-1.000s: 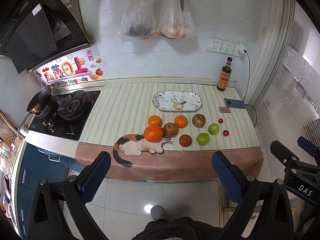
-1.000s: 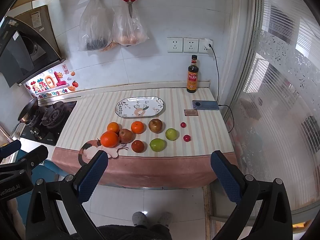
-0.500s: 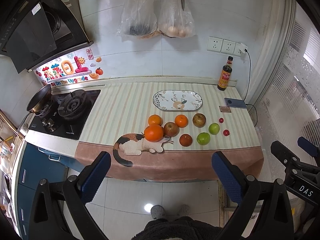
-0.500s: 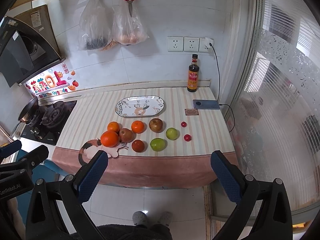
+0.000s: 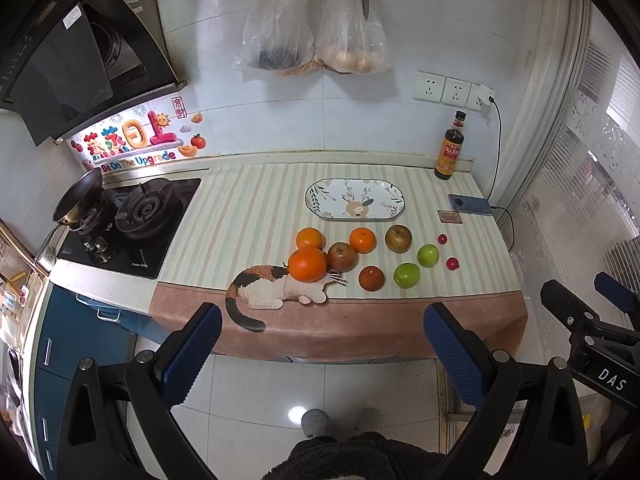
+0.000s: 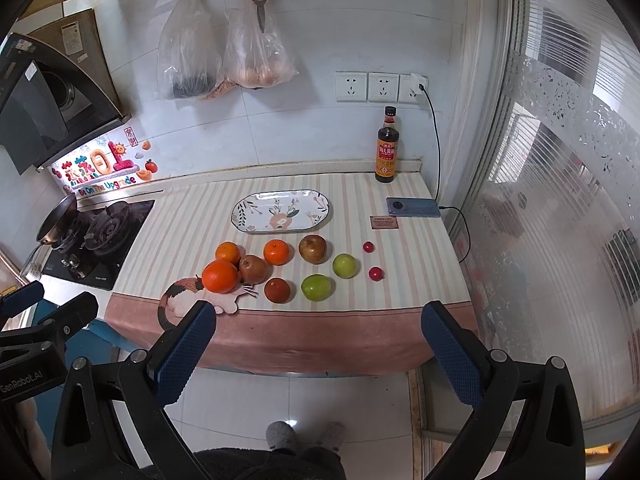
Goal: Organize fruits
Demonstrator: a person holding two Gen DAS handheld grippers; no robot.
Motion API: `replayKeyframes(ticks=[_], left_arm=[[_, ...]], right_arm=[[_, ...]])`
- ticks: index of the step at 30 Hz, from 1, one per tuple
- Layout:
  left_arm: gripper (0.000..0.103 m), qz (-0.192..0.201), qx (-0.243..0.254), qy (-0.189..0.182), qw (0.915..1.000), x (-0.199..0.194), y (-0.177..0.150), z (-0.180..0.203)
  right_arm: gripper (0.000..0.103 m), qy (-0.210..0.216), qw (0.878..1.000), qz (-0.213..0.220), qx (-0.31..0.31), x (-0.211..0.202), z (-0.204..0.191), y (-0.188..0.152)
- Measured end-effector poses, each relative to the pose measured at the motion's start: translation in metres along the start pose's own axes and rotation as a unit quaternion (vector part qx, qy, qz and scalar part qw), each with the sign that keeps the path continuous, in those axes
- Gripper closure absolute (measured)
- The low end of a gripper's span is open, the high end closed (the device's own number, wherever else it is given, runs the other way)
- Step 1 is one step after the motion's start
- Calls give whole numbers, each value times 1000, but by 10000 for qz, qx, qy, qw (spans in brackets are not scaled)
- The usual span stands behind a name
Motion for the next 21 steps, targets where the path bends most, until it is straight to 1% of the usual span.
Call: replayKeyframes(ticks=[15, 18, 21], left_arm=[[0, 22, 3, -6, 10000, 2, -1, 0], [0, 161, -18, 80, 9998, 13, 9, -5], [0, 333, -96, 199, 9992, 27, 20, -16]], right_arm=[[0, 61, 9999, 24, 109, 1, -3, 1], [0, 123, 9995, 81, 294, 6, -1, 4], [0, 299, 9983, 205, 447, 20, -2, 6]])
Point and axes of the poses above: each gripper's, at about its wrist camera, not at the fingertips, and x roughly the way its jaws point, z to its right, y to its top, the point moved 4 cm from there along x, roughly the way its jaws point, and after that the axes turned 15 degrees about -x, right-handed, at the moved point
